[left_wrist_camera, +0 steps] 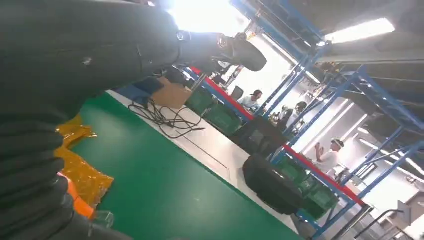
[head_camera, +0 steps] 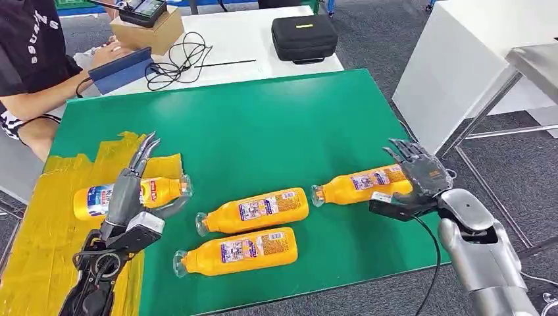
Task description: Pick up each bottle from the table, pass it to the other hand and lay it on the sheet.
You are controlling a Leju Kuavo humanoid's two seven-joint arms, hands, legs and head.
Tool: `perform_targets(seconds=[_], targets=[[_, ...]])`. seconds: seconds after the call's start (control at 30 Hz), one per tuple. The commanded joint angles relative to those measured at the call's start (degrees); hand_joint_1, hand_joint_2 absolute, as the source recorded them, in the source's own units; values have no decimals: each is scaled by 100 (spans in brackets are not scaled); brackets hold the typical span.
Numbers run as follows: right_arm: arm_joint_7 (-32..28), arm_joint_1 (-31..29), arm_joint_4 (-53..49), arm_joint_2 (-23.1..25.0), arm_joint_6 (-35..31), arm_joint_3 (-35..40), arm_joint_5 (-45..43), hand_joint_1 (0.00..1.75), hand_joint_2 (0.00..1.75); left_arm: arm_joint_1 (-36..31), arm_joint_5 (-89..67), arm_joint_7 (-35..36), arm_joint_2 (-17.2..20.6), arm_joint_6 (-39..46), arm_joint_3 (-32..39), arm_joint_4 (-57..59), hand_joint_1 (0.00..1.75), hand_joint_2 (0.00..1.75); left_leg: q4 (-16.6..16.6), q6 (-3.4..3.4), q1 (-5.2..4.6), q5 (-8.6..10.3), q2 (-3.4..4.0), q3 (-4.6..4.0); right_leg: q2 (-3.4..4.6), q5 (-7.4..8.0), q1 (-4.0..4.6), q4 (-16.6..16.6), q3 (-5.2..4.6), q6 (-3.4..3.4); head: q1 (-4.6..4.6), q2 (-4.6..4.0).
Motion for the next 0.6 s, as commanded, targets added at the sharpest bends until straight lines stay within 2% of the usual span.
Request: perform_targets(seconds=[0.03, 0.2, 0.37, 0.6], targets=[[-344, -1579, 2468, -106, 638, 672, -379, 0, 175, -106, 419, -56, -153, -266, 272, -33, 0, 175, 7, -16, 13, -13, 38, 17, 30, 3, 14, -5, 14, -12, 2, 0], [-536, -2005, 3177, -94, 841, 993, -542, 0, 175, -115, 553, 6, -177, -254, 439, 92, 0, 175, 5, -15, 15, -9, 31, 26, 22, 3, 16, -6, 23, -9, 4, 0], [-335, -2655, 4092, 273, 794, 1546, -307, 0, 175, -414, 868, -149, -225, -511, 626, 402, 0, 175, 4, -10, 10, -3, 33, 16, 24, 8, 11, -3, 12, -4, 2, 0], [-238, -2918, 4550, 520, 792, 1831, -192, 0, 175, -465, 890, -158, -239, -517, 603, 646, 0, 175, 5, -16, 16, -6, 36, 26, 25, 6, 18, -4, 20, -9, 2, 0]])
